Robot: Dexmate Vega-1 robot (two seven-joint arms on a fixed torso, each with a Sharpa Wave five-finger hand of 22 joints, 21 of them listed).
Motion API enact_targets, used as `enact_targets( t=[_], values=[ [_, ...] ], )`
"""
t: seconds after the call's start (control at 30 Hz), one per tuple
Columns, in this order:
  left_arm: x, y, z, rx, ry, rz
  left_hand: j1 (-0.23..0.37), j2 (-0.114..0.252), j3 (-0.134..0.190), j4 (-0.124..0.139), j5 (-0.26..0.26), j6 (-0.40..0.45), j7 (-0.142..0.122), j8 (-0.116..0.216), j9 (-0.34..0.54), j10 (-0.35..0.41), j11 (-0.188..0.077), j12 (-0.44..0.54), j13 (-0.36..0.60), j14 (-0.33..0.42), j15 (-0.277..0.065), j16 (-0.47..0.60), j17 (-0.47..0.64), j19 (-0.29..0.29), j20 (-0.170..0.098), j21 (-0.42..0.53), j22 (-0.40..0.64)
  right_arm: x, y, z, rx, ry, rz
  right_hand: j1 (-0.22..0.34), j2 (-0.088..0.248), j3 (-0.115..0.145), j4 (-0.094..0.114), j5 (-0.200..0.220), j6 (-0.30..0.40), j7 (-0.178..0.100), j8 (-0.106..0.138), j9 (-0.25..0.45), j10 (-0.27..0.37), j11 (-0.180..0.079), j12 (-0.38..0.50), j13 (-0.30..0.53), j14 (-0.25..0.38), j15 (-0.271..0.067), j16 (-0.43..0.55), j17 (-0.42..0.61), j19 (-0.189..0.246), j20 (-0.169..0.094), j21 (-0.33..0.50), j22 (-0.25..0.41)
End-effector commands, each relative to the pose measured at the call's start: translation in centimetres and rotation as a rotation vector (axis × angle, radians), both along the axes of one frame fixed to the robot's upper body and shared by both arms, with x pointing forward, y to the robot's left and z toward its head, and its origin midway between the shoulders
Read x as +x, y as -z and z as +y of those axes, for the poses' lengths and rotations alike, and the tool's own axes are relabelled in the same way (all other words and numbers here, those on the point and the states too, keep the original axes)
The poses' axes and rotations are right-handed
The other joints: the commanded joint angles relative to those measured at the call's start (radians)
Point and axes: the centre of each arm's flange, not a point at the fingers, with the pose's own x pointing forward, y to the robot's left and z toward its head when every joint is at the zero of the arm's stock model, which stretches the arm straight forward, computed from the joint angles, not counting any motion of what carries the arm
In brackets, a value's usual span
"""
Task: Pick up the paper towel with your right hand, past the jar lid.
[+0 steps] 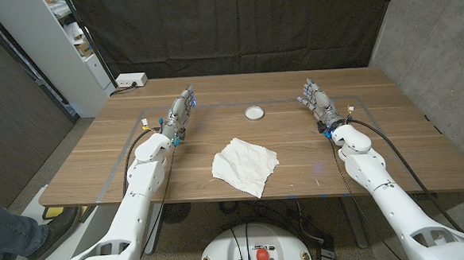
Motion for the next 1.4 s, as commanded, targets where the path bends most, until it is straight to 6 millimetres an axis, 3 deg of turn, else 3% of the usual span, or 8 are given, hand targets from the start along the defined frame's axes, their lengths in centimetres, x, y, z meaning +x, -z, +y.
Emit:
enact_targets(
  t=[0.03,0.27,0.93,1.1,1.4],
  values=[
    [-0.2,-0.1,0.2,0.009,0.003,0.003,0.004,0.004,0.004,-0.006,0.000,-0.007,0.003,0.005,0.002,-0.030,0.006,0.005,0.005,-0.062,0.010,0.008,0.001,-0.060,0.010,0.005,0.004,-0.3,-0.4,0.1,0.014,0.008,-0.018,0.012,0.001,0.006,-0.006,0.006,0.008,0.000,0.004,0.002,0.011,-0.001,0.006,0.003,0.002,0.001,0.007,-0.002,0.007,0.000,0.000,0.004],
    [-0.1,-0.2,0.3,0.014,0.010,0.009,0.003,0.006,0.004,-0.008,-0.001,-0.007,0.002,0.005,0.002,-0.028,0.008,0.007,0.005,-0.056,0.012,0.011,0.002,-0.052,0.025,0.009,0.004,-0.4,-0.7,0.1,0.023,0.010,-0.032,0.014,0.003,0.007,-0.008,0.007,0.011,-0.001,0.005,0.002,0.009,-0.003,0.005,0.003,0.000,0.000,0.006,-0.005,0.002,-0.001,-0.003,0.004],
    [0.3,-0.5,-0.2,0.030,0.019,0.021,0.001,0.009,0.001,-0.010,-0.003,0.000,0.003,0.009,0.002,-0.015,0.010,0.013,0.005,-0.039,0.012,0.018,0.003,-0.047,0.035,0.012,0.005,-0.9,-1.2,-0.5,0.044,-0.015,-0.083,0.018,0.005,0.006,-0.012,0.008,0.019,-0.009,0.007,0.002,0.016,-0.004,0.007,0.003,0.004,-0.003,0.008,-0.010,0.002,-0.003,-0.005,0.004],
    [0.4,-0.6,-0.3,0.035,0.022,0.022,0.000,0.010,0.001,-0.011,-0.003,0.003,0.004,0.010,0.002,-0.013,0.009,0.014,0.005,-0.036,0.013,0.019,0.003,-0.046,0.035,0.013,0.005,-1.2,-1.5,-0.6,0.046,-0.014,-0.111,0.027,0.005,0.007,-0.019,0.009,0.036,-0.026,0.013,0.002,0.031,-0.015,0.011,0.003,0.016,-0.022,0.011,-0.018,0.017,-0.016,-0.001,0.004],
    [0.6,-0.6,-0.3,0.037,0.020,0.027,-0.001,0.011,0.000,-0.012,-0.003,0.006,0.006,0.010,0.002,-0.008,0.012,0.016,0.005,-0.030,0.014,0.020,0.003,-0.046,0.036,0.013,0.005,-1.6,-1.9,-0.5,0.041,-0.027,-0.143,0.029,0.006,0.007,-0.022,0.010,0.039,-0.026,0.012,0.002,0.034,-0.016,0.011,0.003,0.020,-0.025,0.012,-0.021,0.021,-0.017,-0.001,0.004]
  ],
)
